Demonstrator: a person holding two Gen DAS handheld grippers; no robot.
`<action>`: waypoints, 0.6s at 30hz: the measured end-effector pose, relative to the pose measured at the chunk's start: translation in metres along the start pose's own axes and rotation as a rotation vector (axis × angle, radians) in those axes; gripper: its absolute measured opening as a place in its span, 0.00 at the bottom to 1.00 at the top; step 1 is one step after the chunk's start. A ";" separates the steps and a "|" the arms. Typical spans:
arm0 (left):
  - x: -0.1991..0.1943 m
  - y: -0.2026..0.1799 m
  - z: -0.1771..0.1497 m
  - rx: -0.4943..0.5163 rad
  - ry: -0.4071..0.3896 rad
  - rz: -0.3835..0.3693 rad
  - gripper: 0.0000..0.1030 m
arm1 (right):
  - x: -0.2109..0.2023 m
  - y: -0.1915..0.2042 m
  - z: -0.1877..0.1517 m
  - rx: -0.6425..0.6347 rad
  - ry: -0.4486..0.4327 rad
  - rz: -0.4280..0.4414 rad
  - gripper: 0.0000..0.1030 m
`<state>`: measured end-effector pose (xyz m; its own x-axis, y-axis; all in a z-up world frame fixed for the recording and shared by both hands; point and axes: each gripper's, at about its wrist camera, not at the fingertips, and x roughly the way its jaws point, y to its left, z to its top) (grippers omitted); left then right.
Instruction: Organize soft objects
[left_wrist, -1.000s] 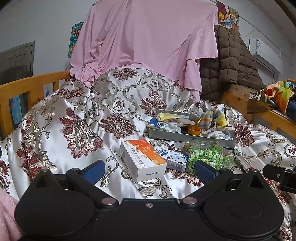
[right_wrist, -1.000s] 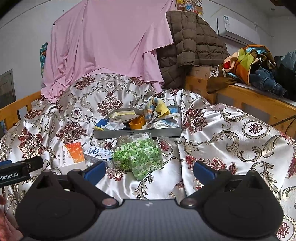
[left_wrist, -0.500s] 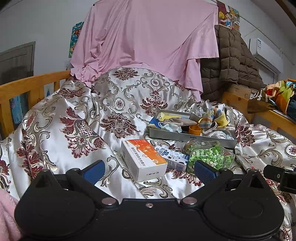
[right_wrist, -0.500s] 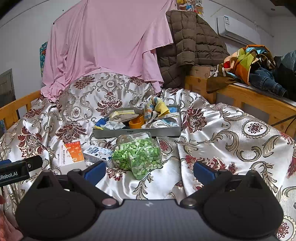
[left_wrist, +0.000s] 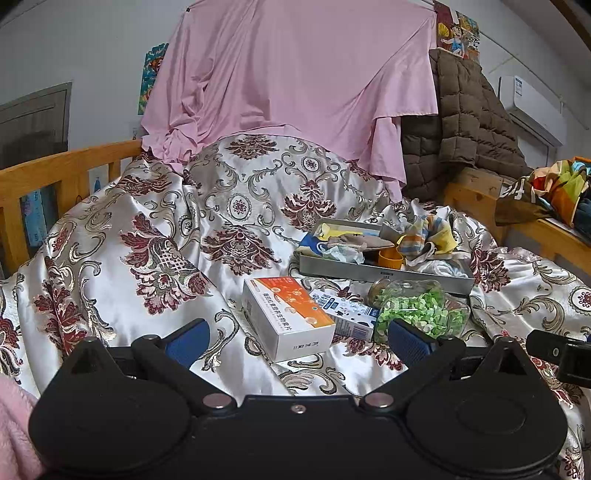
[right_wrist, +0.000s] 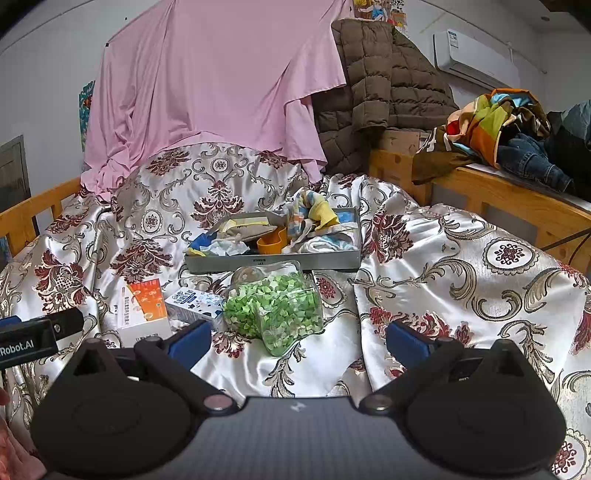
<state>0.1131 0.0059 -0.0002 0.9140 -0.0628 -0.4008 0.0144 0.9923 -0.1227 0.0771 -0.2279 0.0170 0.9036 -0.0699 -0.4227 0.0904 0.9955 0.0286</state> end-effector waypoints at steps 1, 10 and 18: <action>0.000 0.000 0.000 0.000 0.000 0.000 0.99 | 0.000 0.000 0.000 0.000 0.000 0.000 1.00; 0.000 0.000 0.000 0.001 0.000 0.000 0.99 | 0.000 -0.001 -0.001 0.000 0.001 0.000 1.00; -0.001 0.000 0.000 0.001 0.000 0.000 0.99 | 0.000 0.000 0.000 -0.001 0.001 0.000 1.00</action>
<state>0.1127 0.0059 0.0003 0.9139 -0.0628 -0.4009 0.0148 0.9924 -0.1218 0.0766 -0.2282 0.0168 0.9031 -0.0702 -0.4237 0.0904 0.9955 0.0280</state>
